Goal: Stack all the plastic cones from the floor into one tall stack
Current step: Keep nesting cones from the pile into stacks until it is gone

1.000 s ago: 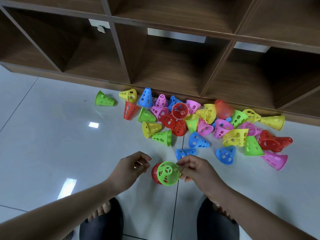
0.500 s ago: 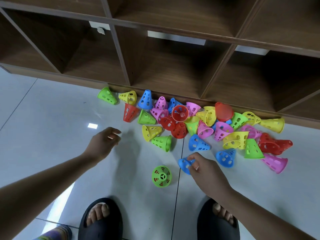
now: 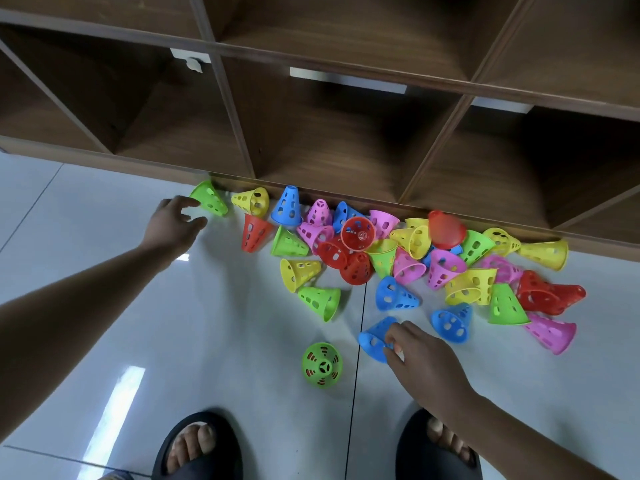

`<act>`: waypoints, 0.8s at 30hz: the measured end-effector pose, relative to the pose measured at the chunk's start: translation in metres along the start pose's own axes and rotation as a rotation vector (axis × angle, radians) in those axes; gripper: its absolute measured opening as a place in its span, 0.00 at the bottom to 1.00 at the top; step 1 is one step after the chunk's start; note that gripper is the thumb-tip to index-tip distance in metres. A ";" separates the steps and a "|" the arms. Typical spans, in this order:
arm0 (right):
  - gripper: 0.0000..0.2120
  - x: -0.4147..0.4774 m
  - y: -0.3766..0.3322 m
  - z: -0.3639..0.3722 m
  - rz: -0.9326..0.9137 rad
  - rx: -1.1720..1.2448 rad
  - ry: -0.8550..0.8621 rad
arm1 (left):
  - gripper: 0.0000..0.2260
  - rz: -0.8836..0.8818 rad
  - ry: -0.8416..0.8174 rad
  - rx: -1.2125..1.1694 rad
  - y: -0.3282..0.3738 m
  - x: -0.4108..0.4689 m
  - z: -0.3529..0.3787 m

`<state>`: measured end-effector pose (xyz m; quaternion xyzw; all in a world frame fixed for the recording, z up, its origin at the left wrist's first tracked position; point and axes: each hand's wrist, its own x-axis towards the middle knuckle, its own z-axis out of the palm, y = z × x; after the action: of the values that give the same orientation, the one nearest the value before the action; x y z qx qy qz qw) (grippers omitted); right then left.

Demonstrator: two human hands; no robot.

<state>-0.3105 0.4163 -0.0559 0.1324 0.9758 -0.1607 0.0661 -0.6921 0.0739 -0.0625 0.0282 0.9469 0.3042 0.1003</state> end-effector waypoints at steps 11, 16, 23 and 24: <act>0.10 0.006 -0.001 -0.011 -0.061 -0.040 0.041 | 0.18 0.067 -0.094 0.178 0.021 0.028 0.013; 0.07 0.005 -0.002 -0.017 0.008 0.089 -0.001 | 0.10 0.134 0.002 0.137 0.017 -0.003 0.015; 0.10 0.003 -0.011 -0.029 0.009 0.444 -0.055 | 0.04 0.122 0.040 -0.126 0.033 -0.074 0.005; 0.11 0.002 -0.012 -0.029 0.045 0.479 -0.045 | 0.04 0.120 0.046 -0.169 0.035 -0.082 0.001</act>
<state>-0.3186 0.4157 -0.0259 0.1624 0.9049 -0.3890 0.0582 -0.6119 0.0937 -0.0287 0.0691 0.9166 0.3889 0.0622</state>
